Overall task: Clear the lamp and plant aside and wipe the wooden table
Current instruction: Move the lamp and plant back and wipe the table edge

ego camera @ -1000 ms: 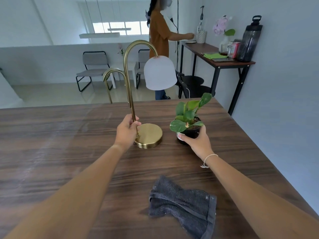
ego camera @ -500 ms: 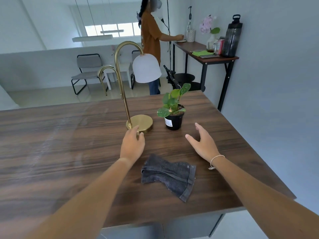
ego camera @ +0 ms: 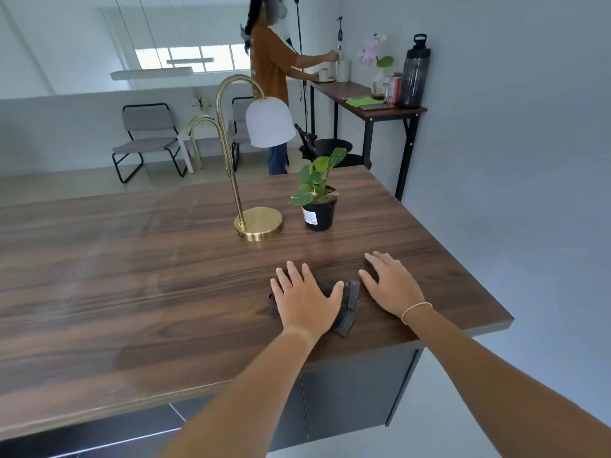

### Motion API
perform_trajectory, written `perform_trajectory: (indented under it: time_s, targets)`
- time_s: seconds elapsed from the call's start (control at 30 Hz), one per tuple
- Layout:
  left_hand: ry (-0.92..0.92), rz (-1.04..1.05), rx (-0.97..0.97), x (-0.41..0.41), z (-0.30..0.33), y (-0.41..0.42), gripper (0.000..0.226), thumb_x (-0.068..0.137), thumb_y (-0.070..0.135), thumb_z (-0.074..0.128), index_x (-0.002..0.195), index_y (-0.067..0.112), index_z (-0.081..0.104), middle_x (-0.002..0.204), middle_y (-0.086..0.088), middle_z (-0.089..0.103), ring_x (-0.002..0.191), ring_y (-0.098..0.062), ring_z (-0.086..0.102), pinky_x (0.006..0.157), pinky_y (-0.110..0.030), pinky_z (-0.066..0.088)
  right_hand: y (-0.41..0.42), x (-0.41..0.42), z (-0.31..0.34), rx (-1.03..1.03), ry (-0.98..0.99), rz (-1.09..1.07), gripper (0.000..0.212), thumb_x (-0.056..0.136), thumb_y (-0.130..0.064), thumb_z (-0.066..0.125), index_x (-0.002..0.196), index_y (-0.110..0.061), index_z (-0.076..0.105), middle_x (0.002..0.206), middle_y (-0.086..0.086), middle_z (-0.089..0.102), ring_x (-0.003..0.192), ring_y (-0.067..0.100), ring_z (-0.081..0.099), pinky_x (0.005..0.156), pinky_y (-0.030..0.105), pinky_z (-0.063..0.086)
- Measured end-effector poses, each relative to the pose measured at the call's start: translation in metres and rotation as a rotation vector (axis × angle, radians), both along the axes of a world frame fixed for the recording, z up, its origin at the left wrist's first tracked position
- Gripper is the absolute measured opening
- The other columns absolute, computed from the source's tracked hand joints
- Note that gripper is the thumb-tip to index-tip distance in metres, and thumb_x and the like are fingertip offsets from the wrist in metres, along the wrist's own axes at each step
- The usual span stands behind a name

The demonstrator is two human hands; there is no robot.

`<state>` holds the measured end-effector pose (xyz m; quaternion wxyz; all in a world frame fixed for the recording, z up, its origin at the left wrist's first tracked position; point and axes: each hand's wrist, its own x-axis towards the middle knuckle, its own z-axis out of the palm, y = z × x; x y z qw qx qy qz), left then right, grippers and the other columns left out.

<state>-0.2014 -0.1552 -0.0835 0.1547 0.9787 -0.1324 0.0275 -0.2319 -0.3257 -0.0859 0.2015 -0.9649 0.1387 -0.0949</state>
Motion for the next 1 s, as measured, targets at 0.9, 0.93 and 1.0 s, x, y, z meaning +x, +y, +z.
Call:
perform_trajectory:
  time_s: [0.9, 0.93, 1.0]
  targets:
    - [-0.055, 0.128, 0.103, 0.074, -0.004, 0.208, 0.086, 0.079, 0.07, 0.032, 0.144, 0.015, 0.022, 0.153, -0.012, 0.022, 0.14, -0.032, 0.016, 0.114, -0.044, 0.015, 0.002, 0.0, 0.003, -0.034, 0.032, -0.005, 0.047, 0.097, -0.032, 0.041, 0.139, -0.013, 0.041, 0.152, 0.006, 0.035, 0.141, 0.024, 0.027, 0.117, 0.037, 0.018]
    - [-0.063, 0.123, 0.101, 0.075, -0.004, 0.208, 0.086, 0.079, 0.07, 0.031, 0.144, 0.015, 0.022, 0.153, -0.012, 0.023, 0.14, -0.032, 0.017, 0.113, -0.044, 0.016, 0.002, 0.0, 0.003, -0.037, 0.034, -0.006, 0.047, 0.097, -0.033, 0.041, 0.14, -0.013, 0.041, 0.152, 0.006, 0.035, 0.142, 0.024, 0.026, 0.118, 0.037, 0.018]
    - [-0.061, 0.118, 0.102, 0.075, -0.004, 0.208, 0.086, 0.079, 0.07, 0.032, 0.144, 0.014, 0.022, 0.153, -0.012, 0.023, 0.14, -0.032, 0.017, 0.113, -0.044, 0.016, 0.003, 0.0, 0.004, -0.043, 0.039, -0.01, 0.047, 0.097, -0.033, 0.04, 0.14, -0.013, 0.041, 0.152, 0.006, 0.034, 0.142, 0.024, 0.026, 0.117, 0.037, 0.018]
